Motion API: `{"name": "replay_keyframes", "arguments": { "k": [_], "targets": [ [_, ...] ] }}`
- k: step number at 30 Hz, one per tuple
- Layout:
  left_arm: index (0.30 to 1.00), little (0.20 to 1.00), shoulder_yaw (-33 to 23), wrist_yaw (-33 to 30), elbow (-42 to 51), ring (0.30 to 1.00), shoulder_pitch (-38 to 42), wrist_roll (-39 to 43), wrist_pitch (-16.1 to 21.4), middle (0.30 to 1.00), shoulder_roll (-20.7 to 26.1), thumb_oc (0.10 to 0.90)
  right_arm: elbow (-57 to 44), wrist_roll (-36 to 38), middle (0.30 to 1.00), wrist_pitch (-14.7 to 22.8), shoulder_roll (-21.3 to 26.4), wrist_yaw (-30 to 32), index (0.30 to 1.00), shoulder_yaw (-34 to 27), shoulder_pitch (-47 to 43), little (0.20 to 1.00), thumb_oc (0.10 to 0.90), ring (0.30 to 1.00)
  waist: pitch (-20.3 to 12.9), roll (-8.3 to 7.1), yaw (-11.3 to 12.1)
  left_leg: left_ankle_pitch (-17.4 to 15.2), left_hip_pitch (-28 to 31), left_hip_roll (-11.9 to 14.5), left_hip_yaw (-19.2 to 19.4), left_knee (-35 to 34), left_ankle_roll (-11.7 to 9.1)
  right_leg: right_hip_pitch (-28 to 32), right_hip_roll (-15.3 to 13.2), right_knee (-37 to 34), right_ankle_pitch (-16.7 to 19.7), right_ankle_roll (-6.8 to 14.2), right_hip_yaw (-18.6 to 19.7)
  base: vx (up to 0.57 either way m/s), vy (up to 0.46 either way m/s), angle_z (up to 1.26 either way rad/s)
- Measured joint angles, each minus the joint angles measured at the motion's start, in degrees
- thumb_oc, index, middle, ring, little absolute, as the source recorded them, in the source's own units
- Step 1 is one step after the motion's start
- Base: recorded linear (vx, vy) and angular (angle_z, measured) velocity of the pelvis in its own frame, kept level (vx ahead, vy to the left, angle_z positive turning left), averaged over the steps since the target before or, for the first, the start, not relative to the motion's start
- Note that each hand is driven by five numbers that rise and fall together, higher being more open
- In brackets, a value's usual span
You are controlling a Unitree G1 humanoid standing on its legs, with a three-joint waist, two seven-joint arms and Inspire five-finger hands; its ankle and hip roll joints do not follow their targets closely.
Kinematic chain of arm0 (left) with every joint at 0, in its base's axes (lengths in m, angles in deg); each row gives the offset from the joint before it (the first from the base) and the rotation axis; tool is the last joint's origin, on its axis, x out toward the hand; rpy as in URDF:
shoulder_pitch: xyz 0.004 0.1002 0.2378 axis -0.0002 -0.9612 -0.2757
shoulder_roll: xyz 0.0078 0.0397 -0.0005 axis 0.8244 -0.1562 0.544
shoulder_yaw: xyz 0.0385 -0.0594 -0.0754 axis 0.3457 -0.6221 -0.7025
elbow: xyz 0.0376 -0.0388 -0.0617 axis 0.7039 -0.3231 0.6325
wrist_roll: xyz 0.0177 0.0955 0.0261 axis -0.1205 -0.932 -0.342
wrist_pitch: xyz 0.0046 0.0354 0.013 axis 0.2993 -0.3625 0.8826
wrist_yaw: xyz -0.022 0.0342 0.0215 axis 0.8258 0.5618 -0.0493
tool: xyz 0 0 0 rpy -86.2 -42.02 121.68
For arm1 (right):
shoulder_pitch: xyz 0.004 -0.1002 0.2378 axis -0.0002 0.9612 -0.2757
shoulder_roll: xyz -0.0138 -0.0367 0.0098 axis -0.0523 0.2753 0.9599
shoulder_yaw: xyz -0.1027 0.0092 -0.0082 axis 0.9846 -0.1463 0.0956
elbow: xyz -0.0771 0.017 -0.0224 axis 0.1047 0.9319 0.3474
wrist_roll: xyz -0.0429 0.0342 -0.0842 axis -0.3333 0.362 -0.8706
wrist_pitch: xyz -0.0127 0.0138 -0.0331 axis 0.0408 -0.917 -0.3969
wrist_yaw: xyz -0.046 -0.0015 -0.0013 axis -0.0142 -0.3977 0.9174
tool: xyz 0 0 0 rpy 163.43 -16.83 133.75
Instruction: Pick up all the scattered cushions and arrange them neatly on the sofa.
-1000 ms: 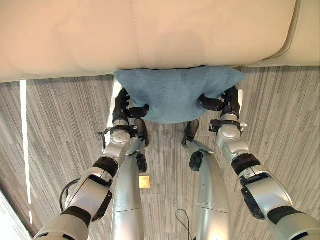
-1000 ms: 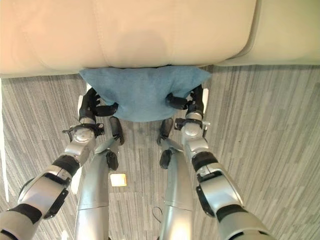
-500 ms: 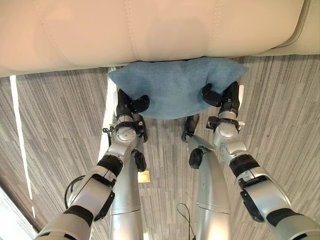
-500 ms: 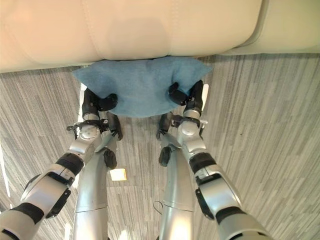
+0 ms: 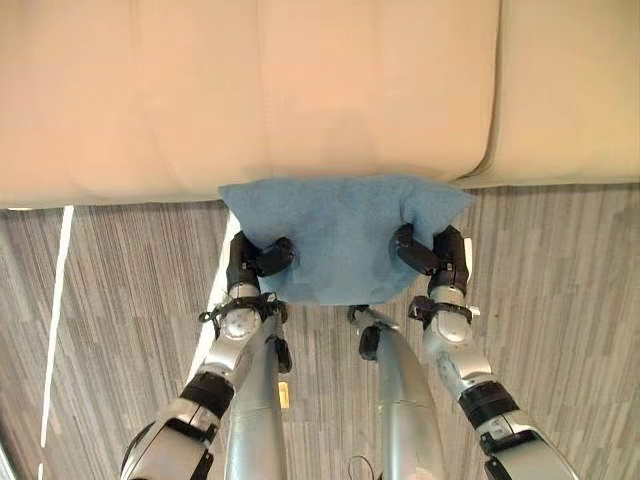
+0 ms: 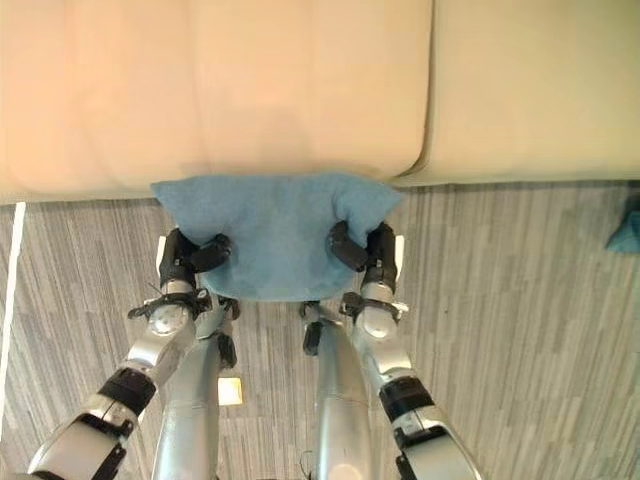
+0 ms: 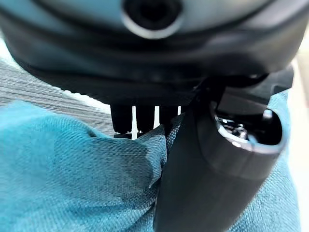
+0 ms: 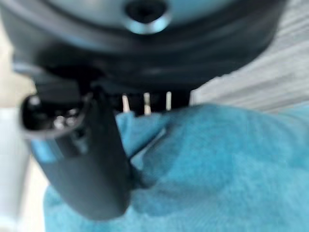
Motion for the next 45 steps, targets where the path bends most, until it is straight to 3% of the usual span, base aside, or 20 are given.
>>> {"name": "replay_keyframes", "arguments": {
  "k": [2, 4, 8, 9, 15, 18, 20, 21, 27, 30, 32, 34, 35, 36, 38, 40, 41, 42, 43, 45],
  "targets": [
    [0.3, 0.3, -0.43, 1.53, 5.31, 0.3, -5.71, 1.46, 0.03, 0.3, 0.64, 0.4, -5.26, -0.16, 0.3, -0.04, 0.09, -0.95, 0.3, -0.23, 5.31, 0.3, 0.4, 0.3, 0.08, 0.16, 0.25, 0.7, 9.15, 0.23, -0.62, -3.79, -0.7, 9.44, 0.91, -3.24, 0.16, -0.08, -1.51, 0.07, -0.047, 0.09],
    [0.3, 0.3, -0.18, 2.98, 7.26, 0.3, -10.4, 1.45, 0.77, 0.3, 1.27, 0.4, -8.26, -0.55, 0.3, 0.29, 0.96, -2.13, 0.3, -0.23, 10.19, 0.3, 0.4, 0.3, -3.12, 0.76, 0.45, 0.72, 13.88, 0.44, -1.43, -6.17, -0.78, 15.02, 1.69, -6.07, -0.48, 0.66, -2.91, 0.13, -0.072, 0.2],
    [0.3, 0.3, -0.01, 5.79, 10.84, 0.3, -17.63, 1.46, 1.44, 0.3, 2.12, 0.4, -12.13, -2.9, 0.3, 0.27, 3.1, -5.11, 0.3, 0.07, 15.96, 0.3, 0.4, 0.3, -5.92, 1.9, 0.62, 0.92, 22.51, 1.05, -2.2, -9.83, -1.15, 25.64, 3.61, -12.08, -0.53, 1.51, -4.49, 0.15, -0.061, 0.18],
    [0.3, 0.3, 0.0, 6.49, 10.82, 0.3, -19.65, 1.47, 1.4, 0.3, 2.21, 0.4, -12.15, -4.19, 0.3, 0.2, 4.16, -5.89, 0.3, -0.41, 17.27, 0.3, 0.4, 0.3, -8.96, 2.54, 0.79, 0.94, 23.71, 1.06, -3.35, -11.12, -1.18, 27.73, 4.17, -13.66, -0.57, 1.63, -5.78, 0.16, -0.058, 0.43],
    [0.3, 0.3, 0.37, 8.64, 10.81, 0.3, -21.14, 1.24, 1.02, 0.3, 1.45, 0.4, -12.71, -9.53, 0.3, 0.01, 6.29, -7.15, 0.3, -3.01, 20.61, 0.3, 0.4, 0.3, -10.78, 3.54, 1.88, 1.53, 25.09, 0.74, -8.12, -11.25, -1.98, 35.31, 5.3, -19.08, -0.25, 1.76, -12.19, 0.12, -0.053, 0.55],
    [0.3, 0.3, 2.56, 9.34, 11.16, 0.3, -23.71, 0.08, 0.87, 0.3, 1.34, 0.4, -13.55, -11.01, 0.3, -1.24, 6.48, -8.06, 0.3, -5.33, 23.73, 0.3, 0.4, 0.3, -12.08, 3.89, 1.31, 4.46, 25.48, -0.7, -6.62, -12.73, -0.47, 39.48, 4.74, -20.45, -1.63, 2.34, -14.21, 0.12, 0.018, 1.44],
    [0.3, 0.3, 1.33, 9.62, 11.14, 0.3, -25.72, 0.25, 0.84, 0.3, 1.28, 0.4, -14.38, -12.11, 0.3, -1.39, 6.48, -8.92, 0.3, -4.54, 23.32, 0.3, 0.4, 0.3, -12.68, 3.6, 2.97, 3.66, 25.28, -0.83, -4.32, -13.1, -0.04, 40.7, 4.94, -21.13, -2.36, 2.18, -15.49, 0.2, 0.035, 0.5],
    [0.3, 0.3, 1.04, 9.87, 10.52, 0.3, -26.66, 0.29, 0.75, 0.3, 1.28, 0.4, -14.51, -12.99, 0.3, -1.81, 6.52, -9.44, 0.3, -4.17, 23.59, 0.3, 0.4, 0.3, -12.83, 3.53, 3.11, 1.58, 25.87, -0.29, -0.34, -13.14, 0.98, 42.59, 5.59, -22.87, -2.23, 2.29, -16.29, 0.09, 0.083, 0.45],
    [0.3, 0.3, -0.6, 10.11, 10.66, 0.3, -29.56, 1.32, 0.07, 0.3, 2.44, 0.4, -14.46, -13.39, 0.3, -3.54, 4.77, -10.48, 0.3, -2.14, 23.8, 0.3, 0.4, 0.3, -15.12, -1.42, 3.66, 2.47, 25.32, -1.34, 1.5, -12.39, 1.21, 43.52, 4.34, -23.27, -1.83, 3.32, -18.53, 0.14, 0.208, 0.33],
    [0.3, 0.3, -3.29, 10.26, 10.6, 0.3, -30.14, 1.35, -0.49, 0.3, 3.54, 0.4, -13.92, -13.47, 0.3, -4.61, 2.58, -10.83, 0.3, -0.15, 22.24, 0.3, 0.4, 0.3, -14.0, -4.61, 4.22, -2.1, 24.01, -1.8, 4.18, -4.53, 4.56, 45.54, 2.93, -21.76, -0.33, 4.0, -15.88, 0.1, 0.2, -0.23],
    [0.3, 0.3, -2.96, 10.6, 10.3, 0.3, -30.04, 1.28, -0.52, 0.3, 3.44, 0.4, -14.12, -13.51, 0.3, -4.73, 3.3, -11.03, 0.3, -0.34, 22.57, 0.3, 0.4, 0.3, -14.56, -3.43, 4.55, -0.95, 27.0, -2.15, 5.68, -9.93, 4.38, 45.24, 2.8, -16.81, -1.35, 4.93, -14.84, 0.04, 0.177, -0.06],
    [0.3, 0.3, -2.7, 11.19, 9.69, 0.3, -28.18, 1.19, -1.33, 0.3, 3.0, 0.4, -14.21, -13.45, 0.3, -4.85, 3.71, -10.72, 0.3, -1.02, 22.8, 0.3, 0.4, 0.3, -14.39, -2.99, 2.15, -0.74, 28.29, -3.21, 4.29, -10.7, 5.73, 40.75, -1.23, -3.83, -3.17, 5.83, -13.39, -0.05, 0.073, 0.58],
    [0.3, 0.3, -2.71, 11.17, 9.88, 0.3, -27.62, 1.16, -1.3, 0.3, 3.13, 0.4, -14.42, -13.47, 0.3, -4.81, 3.32, -10.73, 0.3, -1.4, 22.87, 0.3, 0.4, 0.3, -14.45, -3.5, 1.93, -0.13, 28.79, -4.12, 3.69, -12.32, 6.2, 38.0, -2.46, -0.65, -4.94, 5.8, -10.09, 0.08, 0.024, 0.68],
    [0.3, 0.3, -3.21, 11.13, 10.0, 0.3, -26.24, 1.15, -1.41, 0.3, 4.06, 0.4, -14.89, -13.47, 0.3, -4.81, 3.26, -10.82, 0.3, -1.31, 22.34, 0.3, 0.4, 0.3, -14.26, -3.7, 1.71, 0.39, 28.82, -4.94, 2.89, -13.65, 6.7, 35.04, -0.94, -2.45, -5.89, 6.81, -3.6, 0.14, -0.016, 0.38],
    [0.3, 0.3, -3.35, 11.09, 10.01, 0.3, -25.47, 0.69, -1.44, 0.3, 4.42, 0.4, -14.96, -13.62, 0.3, -4.81, 3.18, -11.41, 0.3, -1.31, 22.06, 0.3, 0.4, 0.3, -13.62, -2.65, 1.98, 0.67, 30.15, -5.28, 0.76, -15.54, 6.89, 32.96, 1.43, -5.15, -6.34, 5.93, 0.41, 0.2, -0.07, 0.47],
    [0.3, 0.3, -3.5, 11.08, 9.13, 0.3, -22.83, -0.02, -1.44, 0.3, 3.53, 0.4, -14.98, -13.87, 0.3, -4.52, 3.43, -11.13, 0.3, -2.35, 22.91, 0.3, 0.4, 0.3, -11.14, 1.4, 0.69, 1.64, 30.92, -3.38, -6.54, -16.42, 5.65, 32.38, 12.87, -10.01, -8.4, 4.03, 14.51, 0.09, -0.06, 1.39],
    [0.3, 0.3, -3.28, 11.08, 9.11, 0.3, -22.77, -0.87, -1.29, 0.3, 3.66, 0.4, -14.94, -13.87, 0.3, -4.63, 3.84, -11.19, 0.3, -2.53, 23.47, 0.3, 0.4, 0.3, -10.95, 1.68, -0.52, 2.33, 31.54, -3.78, -8.22, -17.66, 4.72, 32.22, 14.4, -15.19, -6.69, 3.36, 14.1, 0.1, -0.099, 1.43],
    [0.3, 0.3, -3.91, 11.13, 10.12, 0.3, -23.78, -0.93, -1.25, 0.3, 4.37, 0.4, -14.94, -13.89, 0.3, -4.65, 3.69, -11.77, 0.3, -2.08, 23.72, 0.3, 0.4, 0.3, -11.26, -1.06, 0.85, 2.5, 33.3, -6.14, -8.15, -18.75, 4.61, 31.53, 11.72, -18.1, -3.72, 2.77, 12.6, 0.11, -0.147, 1.02],
    [0.3, 0.3, -4.62, 11.26, 10.73, 0.3, -25.58, -0.95, -1.25, 0.3, 4.58, 0.4, -14.94, -13.93, 0.3, -4.66, 3.85, -12.31, 0.3, -1.19, 23.78, 0.3, 0.4, 0.3, -11.66, -2.52, 1.35, 2.3, 34.02, -7.82, -8.61, -18.92, 4.59, 31.52, 9.54, -18.66, 2.74, 0.98, 10.83, 0.1, -0.146, 0.52],
    [0.3, 0.3, -5.32, 11.25, 11.16, 0.3, -27.93, -0.93, -1.25, 0.3, 3.45, 0.4, -14.87, -13.94, 0.3, -4.67, 3.94, -13.1, 0.3, -0.81, 23.76, 0.3, 0.4, 0.3, -12.1, -1.47, 1.92, 1.77, 33.85, -7.29, -10.36, -18.64, 3.74, 33.76, 10.0, -21.39, 3.7, -0.34, 8.21, 0.06, -0.106, 0.53]
  ]
}}
